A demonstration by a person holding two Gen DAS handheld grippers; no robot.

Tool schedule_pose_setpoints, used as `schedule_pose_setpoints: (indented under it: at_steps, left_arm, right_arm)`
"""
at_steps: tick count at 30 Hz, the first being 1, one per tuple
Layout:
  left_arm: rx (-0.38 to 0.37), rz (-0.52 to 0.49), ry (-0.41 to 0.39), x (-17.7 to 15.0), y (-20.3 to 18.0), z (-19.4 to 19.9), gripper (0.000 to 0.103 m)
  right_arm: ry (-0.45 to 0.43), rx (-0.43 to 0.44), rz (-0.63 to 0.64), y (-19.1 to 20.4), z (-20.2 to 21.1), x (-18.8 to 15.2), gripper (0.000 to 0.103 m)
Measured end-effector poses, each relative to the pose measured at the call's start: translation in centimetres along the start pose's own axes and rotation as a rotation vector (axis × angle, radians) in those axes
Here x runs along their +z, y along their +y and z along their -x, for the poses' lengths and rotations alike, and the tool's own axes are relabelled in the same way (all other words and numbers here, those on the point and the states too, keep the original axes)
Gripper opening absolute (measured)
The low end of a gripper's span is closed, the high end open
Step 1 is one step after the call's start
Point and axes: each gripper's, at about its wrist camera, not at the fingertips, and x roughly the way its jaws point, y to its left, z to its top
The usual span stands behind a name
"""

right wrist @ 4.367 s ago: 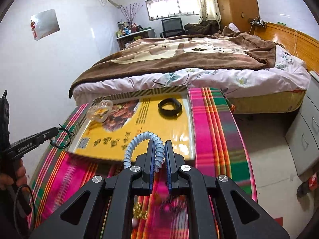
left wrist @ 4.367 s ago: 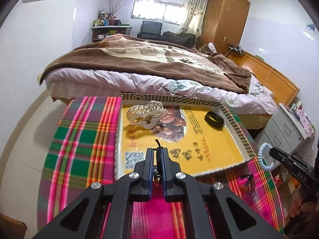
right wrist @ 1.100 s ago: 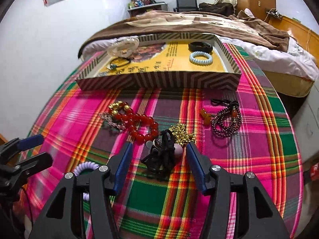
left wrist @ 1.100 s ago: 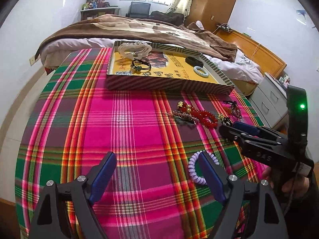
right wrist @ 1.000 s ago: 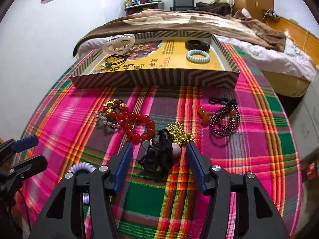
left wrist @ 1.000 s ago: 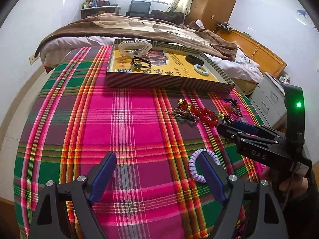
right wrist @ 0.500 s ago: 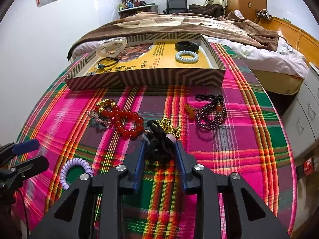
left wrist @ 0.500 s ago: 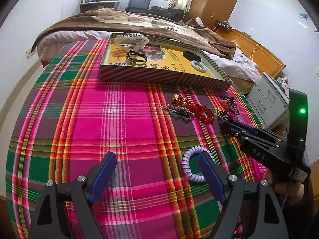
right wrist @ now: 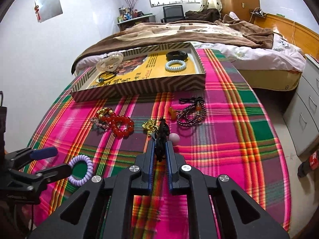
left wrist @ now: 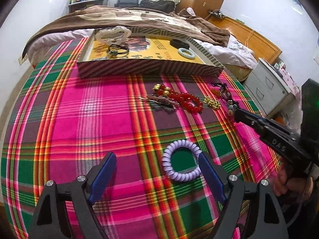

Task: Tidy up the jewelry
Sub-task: 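Grasp the black tasseled ornament with the right tool while the left tool reaches the lavender coiled hair tie, then close the left tool on the lavender coiled hair tie and lift it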

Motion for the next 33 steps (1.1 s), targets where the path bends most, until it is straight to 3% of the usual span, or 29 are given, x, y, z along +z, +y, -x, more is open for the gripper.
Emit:
schedule_pose_setpoints:
  at_steps: [8, 12, 22, 27, 33]
  left_arm:
    - [0.104, -0.054, 0.023, -0.2, -1.0, -0.8, 0.083]
    - [0.187, -0.088, 0.034, -0.4, -1.4, -1.1, 0.072]
    - [0.180, -0.097, 0.000, -0.3, -1.9, -1.0, 0.042]
    - [0.159, -0.105, -0.010, -0.1, -2.2, -1.0, 0.013]
    - [0.105, -0.055, -0.018, 0.0, -1.4, -0.7, 0.010]
  right_arm:
    - [-0.021, 0.010, 0.003, -0.5, 1.2, -0.4, 0.011]
    - [-0.020, 0.022, 0.005, -0.3, 1.1, -0.7, 0.011]
    - [-0.019, 0.034, 0.008, -0.1, 1.1, -0.8, 0.011]
    - [-0.021, 0.032, 0.009, 0.0, 1.3, -0.9, 0.011]
    - [-0.028, 0.029, 0.011, 0.0, 1.6, -0.7, 0.011]
